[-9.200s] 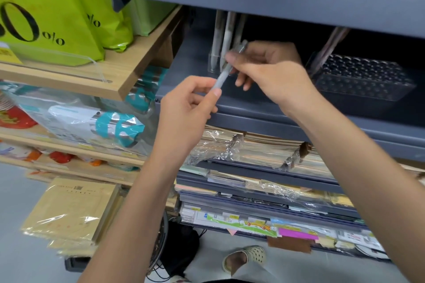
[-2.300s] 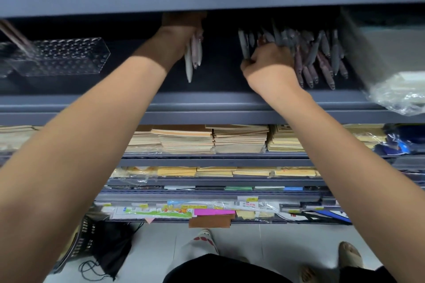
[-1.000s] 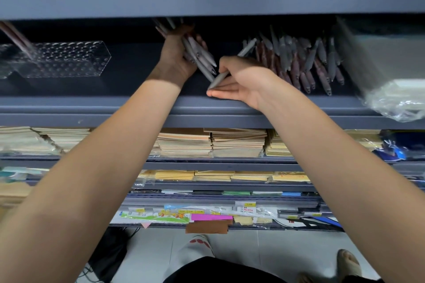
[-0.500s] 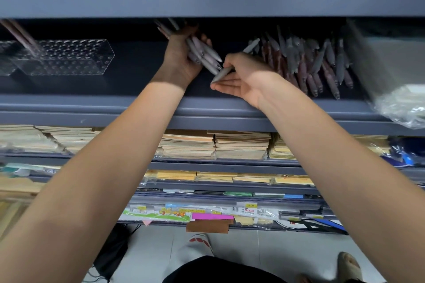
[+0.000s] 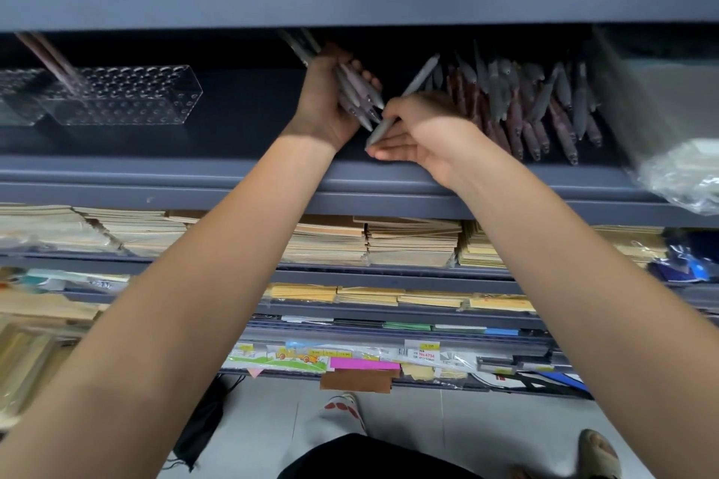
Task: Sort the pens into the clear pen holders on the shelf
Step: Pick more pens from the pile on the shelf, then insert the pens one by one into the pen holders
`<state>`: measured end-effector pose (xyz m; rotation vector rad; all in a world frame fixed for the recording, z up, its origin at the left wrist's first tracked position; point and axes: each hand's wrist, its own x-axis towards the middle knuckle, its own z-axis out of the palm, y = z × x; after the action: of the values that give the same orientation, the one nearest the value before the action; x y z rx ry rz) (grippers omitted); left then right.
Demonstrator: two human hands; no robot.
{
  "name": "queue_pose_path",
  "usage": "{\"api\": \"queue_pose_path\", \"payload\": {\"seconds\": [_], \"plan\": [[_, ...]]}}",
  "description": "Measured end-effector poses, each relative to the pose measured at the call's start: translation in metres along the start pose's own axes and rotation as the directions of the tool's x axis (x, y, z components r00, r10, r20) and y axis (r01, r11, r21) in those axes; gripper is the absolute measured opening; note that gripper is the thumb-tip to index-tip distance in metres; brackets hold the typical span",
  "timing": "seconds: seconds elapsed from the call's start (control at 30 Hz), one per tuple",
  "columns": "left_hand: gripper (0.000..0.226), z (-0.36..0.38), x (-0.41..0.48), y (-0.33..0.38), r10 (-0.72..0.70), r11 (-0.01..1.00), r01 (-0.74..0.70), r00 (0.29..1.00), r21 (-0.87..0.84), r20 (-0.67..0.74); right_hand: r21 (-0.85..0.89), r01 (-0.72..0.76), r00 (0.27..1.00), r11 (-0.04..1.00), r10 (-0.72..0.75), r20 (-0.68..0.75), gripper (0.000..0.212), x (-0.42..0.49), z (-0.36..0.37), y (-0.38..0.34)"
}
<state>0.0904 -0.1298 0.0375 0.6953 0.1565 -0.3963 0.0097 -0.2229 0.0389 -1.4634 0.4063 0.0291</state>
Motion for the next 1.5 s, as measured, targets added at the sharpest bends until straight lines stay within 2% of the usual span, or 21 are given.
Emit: {"api": "queue_pose_path", "payload": {"seconds": [0.07,0.13,0.2,0.3,0.4,0.5,0.63,0.73,0.83,1.0,1.17,1.33,1.5], "plan": [[0.032,-0.001,-0.005,0.003,-0.013,0.996,0.008,0.999,0.094,0.047,-0.077,0.039,0.996,0.996,-0.045,-0.081,0.016,-0.003,-0.005,0.004],[0.031,-0.002,-0.011,0.006,-0.021,0.963,-0.003,0.996,0.269,0.085,-0.129,0.096,0.985,0.987,-0.113,-0.13,0.023,-0.007,-0.013,0.009],[0.029,-0.003,-0.02,0.009,-0.046,0.901,-0.001,0.994,0.435,0.098,-0.155,0.179,0.972,0.972,-0.199,-0.124,0.033,-0.013,-0.021,0.014],[0.026,-0.005,-0.038,0.012,-0.095,0.832,0.048,0.994,0.553,0.056,-0.163,0.276,0.949,0.947,-0.295,-0.107,0.033,-0.028,-0.032,0.021],[0.023,-0.013,-0.061,0.016,-0.119,0.803,0.068,0.992,0.592,0.047,-0.132,0.327,0.936,0.936,-0.34,-0.091,0.026,-0.045,-0.042,0.028],[0.022,-0.031,-0.088,0.019,-0.114,0.845,0.067,0.992,0.531,0.057,-0.125,0.351,0.931,0.928,-0.36,-0.064,0.018,-0.064,-0.05,0.037],[0.009,-0.062,-0.127,0.019,0.029,0.848,-0.07,0.996,0.525,0.086,-0.091,0.371,0.928,0.924,-0.371,0.012,0.013,-0.087,-0.047,0.048],[0.028,-0.087,-0.155,0.021,0.163,0.811,-0.173,0.984,0.558,0.068,-0.116,0.371,0.928,0.921,-0.367,0.057,0.017,-0.099,-0.032,0.057],[0.03,-0.113,-0.178,0.029,0.268,0.776,-0.232,0.963,0.586,0.026,-0.09,0.383,0.923,0.919,-0.378,0.071,0.019,-0.108,-0.003,0.065],[0.028,-0.166,-0.21,0.063,0.392,0.745,-0.275,0.918,0.607,-0.066,-0.103,0.411,0.906,0.906,-0.393,0.155,0.005,-0.117,0.072,0.075],[0.02,-0.226,-0.233,0.124,0.469,0.72,-0.296,0.874,0.627,-0.126,-0.064,0.384,0.898,0.921,-0.356,0.258,0.013,-0.12,0.168,0.082],[0.021,-0.285,-0.247,0.196,0.481,0.721,-0.3,0.865,0.625,-0.14,-0.016,0.372,0.893,0.928,-0.354,0.277,0.006,-0.124,0.269,0.088],[0.023,-0.341,-0.246,0.262,0.453,0.708,-0.268,0.882,0.653,-0.13,-0.016,0.383,0.909,0.924,-0.373,0.184,0.013,-0.119,0.355,0.09]]}}
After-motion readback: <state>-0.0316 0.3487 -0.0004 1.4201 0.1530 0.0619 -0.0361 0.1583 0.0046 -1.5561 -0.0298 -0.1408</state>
